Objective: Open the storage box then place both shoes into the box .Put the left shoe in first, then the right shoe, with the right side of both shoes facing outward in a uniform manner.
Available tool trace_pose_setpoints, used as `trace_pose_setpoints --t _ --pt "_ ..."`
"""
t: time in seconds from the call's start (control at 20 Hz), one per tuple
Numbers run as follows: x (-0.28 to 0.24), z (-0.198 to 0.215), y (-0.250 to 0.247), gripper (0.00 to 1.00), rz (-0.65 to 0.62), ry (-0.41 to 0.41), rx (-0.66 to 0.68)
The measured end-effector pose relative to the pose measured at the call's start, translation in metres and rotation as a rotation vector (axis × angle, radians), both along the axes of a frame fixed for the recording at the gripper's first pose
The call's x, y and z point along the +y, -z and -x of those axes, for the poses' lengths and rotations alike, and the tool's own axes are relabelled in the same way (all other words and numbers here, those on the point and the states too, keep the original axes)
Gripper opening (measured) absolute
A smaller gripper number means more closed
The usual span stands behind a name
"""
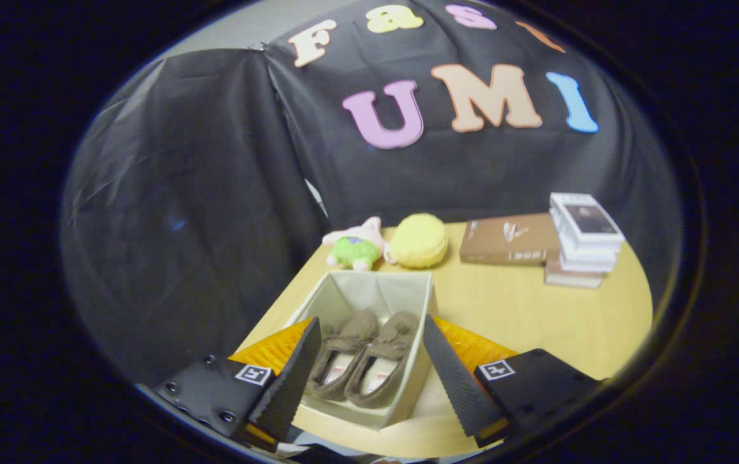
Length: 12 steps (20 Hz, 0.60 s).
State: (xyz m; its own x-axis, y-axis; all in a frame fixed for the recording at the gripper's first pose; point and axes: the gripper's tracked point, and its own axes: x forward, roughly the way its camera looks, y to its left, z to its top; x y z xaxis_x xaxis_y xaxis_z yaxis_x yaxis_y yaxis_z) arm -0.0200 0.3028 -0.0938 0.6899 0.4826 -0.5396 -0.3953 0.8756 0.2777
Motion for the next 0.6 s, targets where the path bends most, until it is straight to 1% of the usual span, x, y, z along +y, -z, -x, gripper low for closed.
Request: trace_pose_setpoints --t 0.1,0.25,0.35,0.6 --pt "-0.023 -0.008 -0.027 1.00 0.005 0.006 -0.116" --pt "-0.069 -0.014 -0.056 1.00 0.064 0.036 -0.259" --pt "-0.096 -0.018 -0.068 1.00 0.082 0.075 -0.313" --pt "-0.170 -0.024 -0.093 1.00 0.043 0.209 -0.389"
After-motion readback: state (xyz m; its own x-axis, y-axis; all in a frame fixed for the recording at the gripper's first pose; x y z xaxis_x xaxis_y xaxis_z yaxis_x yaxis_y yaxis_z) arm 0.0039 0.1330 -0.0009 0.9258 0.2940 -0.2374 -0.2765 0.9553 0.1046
